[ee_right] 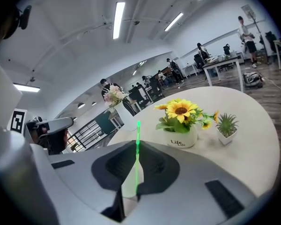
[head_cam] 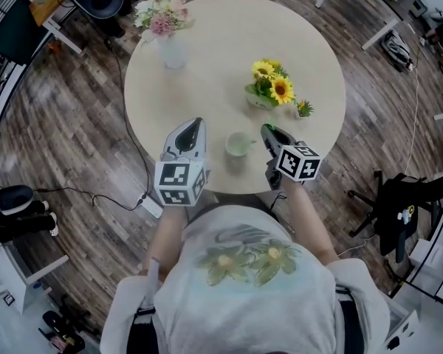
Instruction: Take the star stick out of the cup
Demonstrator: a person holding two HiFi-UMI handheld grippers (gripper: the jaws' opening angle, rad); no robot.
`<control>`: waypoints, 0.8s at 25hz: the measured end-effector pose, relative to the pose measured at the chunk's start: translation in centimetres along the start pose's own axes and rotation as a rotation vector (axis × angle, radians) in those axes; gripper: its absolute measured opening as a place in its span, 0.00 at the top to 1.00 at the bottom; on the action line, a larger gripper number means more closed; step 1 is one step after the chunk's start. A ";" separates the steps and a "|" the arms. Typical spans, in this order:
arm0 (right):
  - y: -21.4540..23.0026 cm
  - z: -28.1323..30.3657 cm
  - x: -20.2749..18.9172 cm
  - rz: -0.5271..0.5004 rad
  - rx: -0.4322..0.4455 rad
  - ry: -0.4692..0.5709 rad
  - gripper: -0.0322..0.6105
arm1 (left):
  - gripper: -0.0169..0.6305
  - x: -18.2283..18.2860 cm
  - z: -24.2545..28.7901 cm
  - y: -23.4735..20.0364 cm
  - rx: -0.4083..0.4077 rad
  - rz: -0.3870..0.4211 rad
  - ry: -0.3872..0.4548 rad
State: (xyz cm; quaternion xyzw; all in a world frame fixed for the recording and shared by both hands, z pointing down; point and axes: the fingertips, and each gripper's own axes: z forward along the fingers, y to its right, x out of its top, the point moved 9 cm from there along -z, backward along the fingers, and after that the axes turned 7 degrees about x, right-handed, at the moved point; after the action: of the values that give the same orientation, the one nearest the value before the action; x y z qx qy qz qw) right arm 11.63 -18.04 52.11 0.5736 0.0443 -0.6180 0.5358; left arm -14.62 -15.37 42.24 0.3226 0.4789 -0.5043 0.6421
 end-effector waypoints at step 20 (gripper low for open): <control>-4.8 0.7 0.8 -0.188 0.080 -0.022 0.90 | 0.97 0.0 -0.9 0.1 0.002 -0.006 0.012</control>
State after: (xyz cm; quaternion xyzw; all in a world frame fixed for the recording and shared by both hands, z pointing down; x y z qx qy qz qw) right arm 7.88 -16.97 49.08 0.5811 0.0673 -0.6732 0.4523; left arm -14.81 -14.53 41.92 0.3248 0.4833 -0.5046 0.6374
